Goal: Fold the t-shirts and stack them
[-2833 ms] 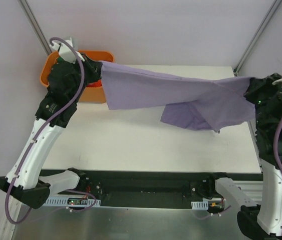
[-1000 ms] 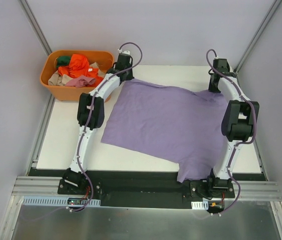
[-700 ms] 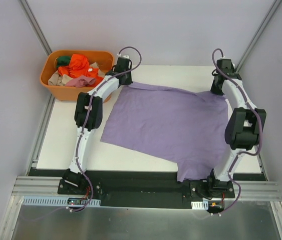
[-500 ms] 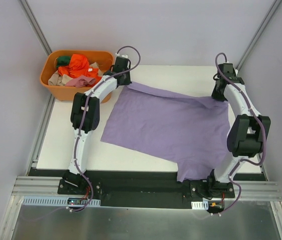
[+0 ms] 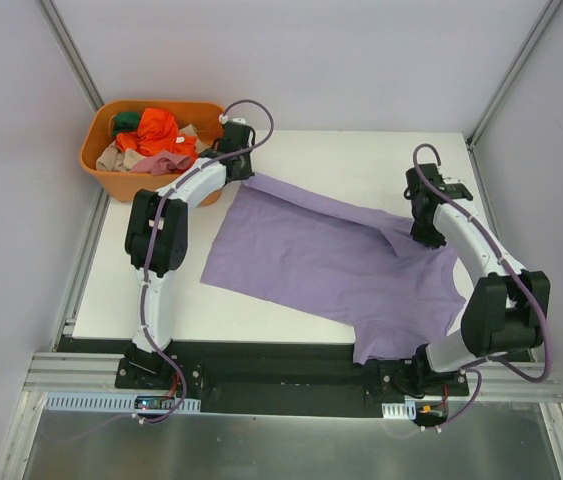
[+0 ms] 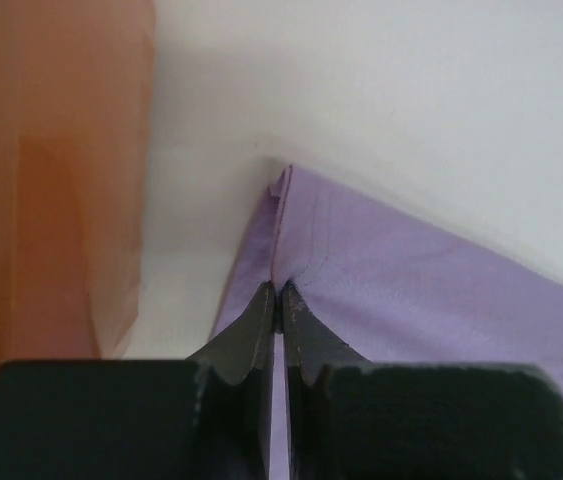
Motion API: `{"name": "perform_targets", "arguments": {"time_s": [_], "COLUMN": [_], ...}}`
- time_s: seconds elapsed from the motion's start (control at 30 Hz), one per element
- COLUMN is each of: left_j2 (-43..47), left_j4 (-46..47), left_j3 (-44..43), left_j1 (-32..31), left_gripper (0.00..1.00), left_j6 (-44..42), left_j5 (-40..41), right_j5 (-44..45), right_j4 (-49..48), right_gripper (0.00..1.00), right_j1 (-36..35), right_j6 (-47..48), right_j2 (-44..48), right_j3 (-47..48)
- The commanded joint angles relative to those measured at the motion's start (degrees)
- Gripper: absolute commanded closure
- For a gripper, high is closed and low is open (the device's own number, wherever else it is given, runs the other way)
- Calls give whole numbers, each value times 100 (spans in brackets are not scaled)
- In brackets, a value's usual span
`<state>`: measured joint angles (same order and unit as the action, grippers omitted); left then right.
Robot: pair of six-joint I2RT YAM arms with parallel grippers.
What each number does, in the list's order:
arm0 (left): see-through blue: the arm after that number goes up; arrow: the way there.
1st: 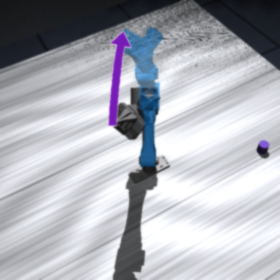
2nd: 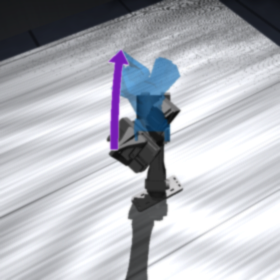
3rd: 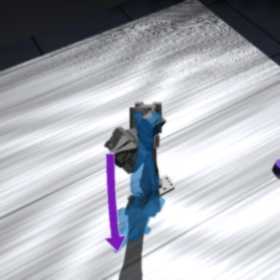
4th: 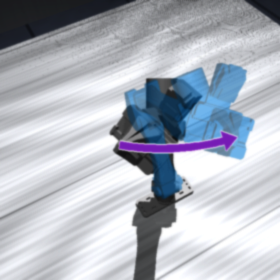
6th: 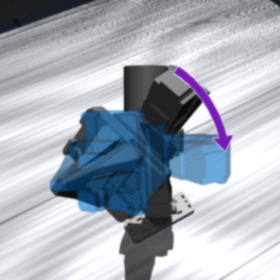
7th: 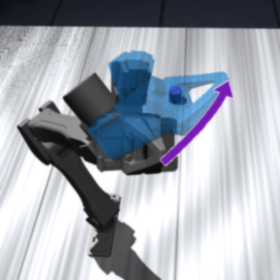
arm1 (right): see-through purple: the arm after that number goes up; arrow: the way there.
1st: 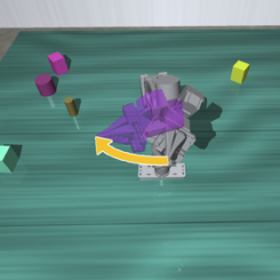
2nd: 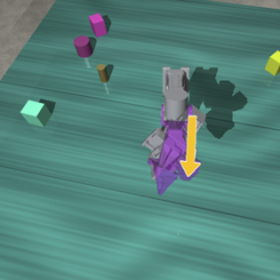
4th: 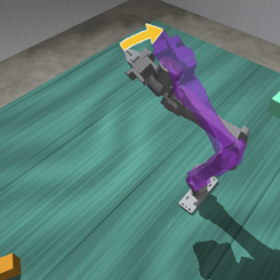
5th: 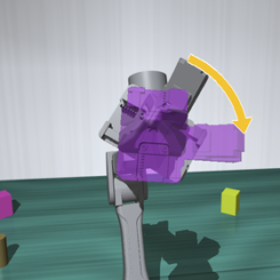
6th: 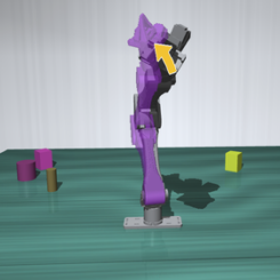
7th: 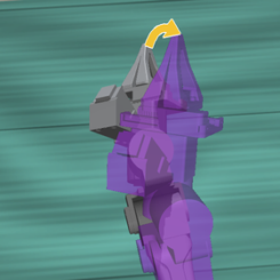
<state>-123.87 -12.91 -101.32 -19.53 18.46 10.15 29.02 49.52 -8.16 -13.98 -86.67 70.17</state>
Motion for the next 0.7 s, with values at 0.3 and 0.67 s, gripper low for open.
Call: {"name": "perform_targets", "arguments": {"time_s": [0.3, 0.67], "left_j2": [812, 927], "left_j4": [-89, -45], "left_j3": [578, 157], "left_j1": [-33, -455], "left_gripper": [58, 9], "left_j6": [70, -185], "left_j5": [295, -1005], "right_j5": [606, -2031], "right_j4": [1053, -1987], "right_gripper": [37, 16], "right_j1": [-749, 1166], "right_j6": [-906, 825], "right_j2": [871, 978], "right_j3": [-636, -979]}}
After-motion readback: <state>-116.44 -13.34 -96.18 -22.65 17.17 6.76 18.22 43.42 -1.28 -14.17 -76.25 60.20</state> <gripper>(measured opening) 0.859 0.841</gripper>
